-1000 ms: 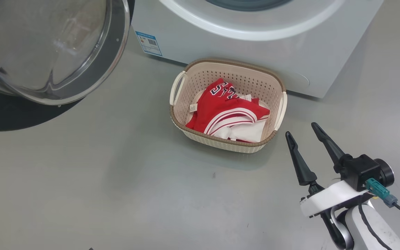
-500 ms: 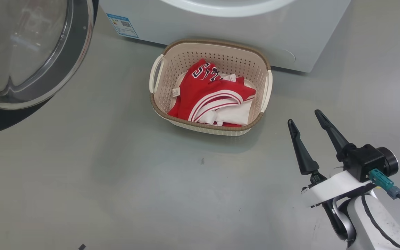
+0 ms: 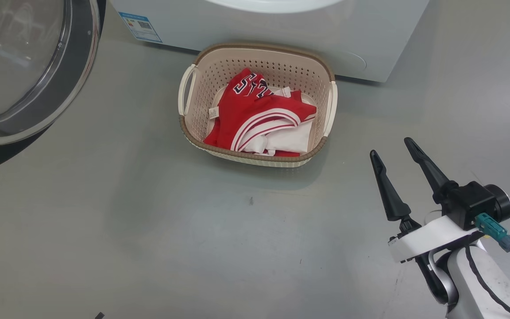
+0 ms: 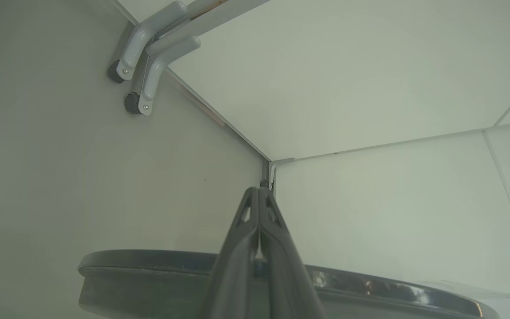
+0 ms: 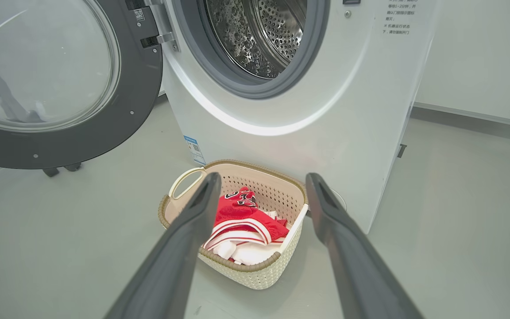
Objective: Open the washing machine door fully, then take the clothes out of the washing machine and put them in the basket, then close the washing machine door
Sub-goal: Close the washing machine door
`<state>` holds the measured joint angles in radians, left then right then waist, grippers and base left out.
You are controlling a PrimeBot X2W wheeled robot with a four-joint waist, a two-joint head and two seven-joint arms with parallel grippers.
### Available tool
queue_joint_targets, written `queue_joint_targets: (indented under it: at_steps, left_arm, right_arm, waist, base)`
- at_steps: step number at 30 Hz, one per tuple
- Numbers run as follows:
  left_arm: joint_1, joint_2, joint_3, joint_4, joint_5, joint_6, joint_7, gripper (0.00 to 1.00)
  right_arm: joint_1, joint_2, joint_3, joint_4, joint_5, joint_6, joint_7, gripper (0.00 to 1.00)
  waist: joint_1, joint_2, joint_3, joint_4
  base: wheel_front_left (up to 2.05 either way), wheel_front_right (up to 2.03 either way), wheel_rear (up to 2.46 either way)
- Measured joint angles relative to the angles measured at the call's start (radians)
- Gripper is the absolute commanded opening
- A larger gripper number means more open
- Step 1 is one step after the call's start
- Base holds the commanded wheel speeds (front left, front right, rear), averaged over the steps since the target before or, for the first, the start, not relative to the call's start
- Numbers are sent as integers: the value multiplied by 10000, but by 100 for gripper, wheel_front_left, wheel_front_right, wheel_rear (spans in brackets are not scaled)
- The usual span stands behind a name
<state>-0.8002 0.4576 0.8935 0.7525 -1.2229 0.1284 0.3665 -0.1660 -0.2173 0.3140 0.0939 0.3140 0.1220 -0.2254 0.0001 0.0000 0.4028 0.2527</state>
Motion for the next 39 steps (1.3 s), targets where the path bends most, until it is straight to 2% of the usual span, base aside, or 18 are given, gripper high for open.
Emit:
queue_joint_targets:
  at_steps: [4, 12, 23, 35, 39]
  left_arm:
    - [-347, 105, 38, 734, 15, 0, 128, 0]
    - [-1033, 286, -251, 1365, 115, 0, 594, 0]
    - [-1396, 646, -531, 1816, 196, 0, 1141, 0]
    - [-1426, 604, -1290, 1802, 359, -27, 2142, 0]
    - [-1381, 514, -1593, 1766, 606, -337, 2470, 0]
  right_arm:
    - [-26, 2, 17, 2, 0, 0, 0, 100]
    - [-108, 12, 59, 2, 2, 0, 0, 100]
    - [-114, 15, 56, 73, 4, 0, -2, 100]
    - [-114, 165, 96, 290, 23, 0, -40, 100]
    - [-113, 242, 144, 382, 46, 0, -65, 100]
  waist:
    - [0, 0, 16, -10]
    - [0, 0, 53, -56]
    - [0, 0, 19, -107]
    - [0, 0, -345, 6]
    - [-1, 0, -508, 28]
  base:
    - [0, 0, 0]
    - [0, 0, 0]
    - [0, 0, 0]
    - [0, 0, 0]
    - [0, 0, 0]
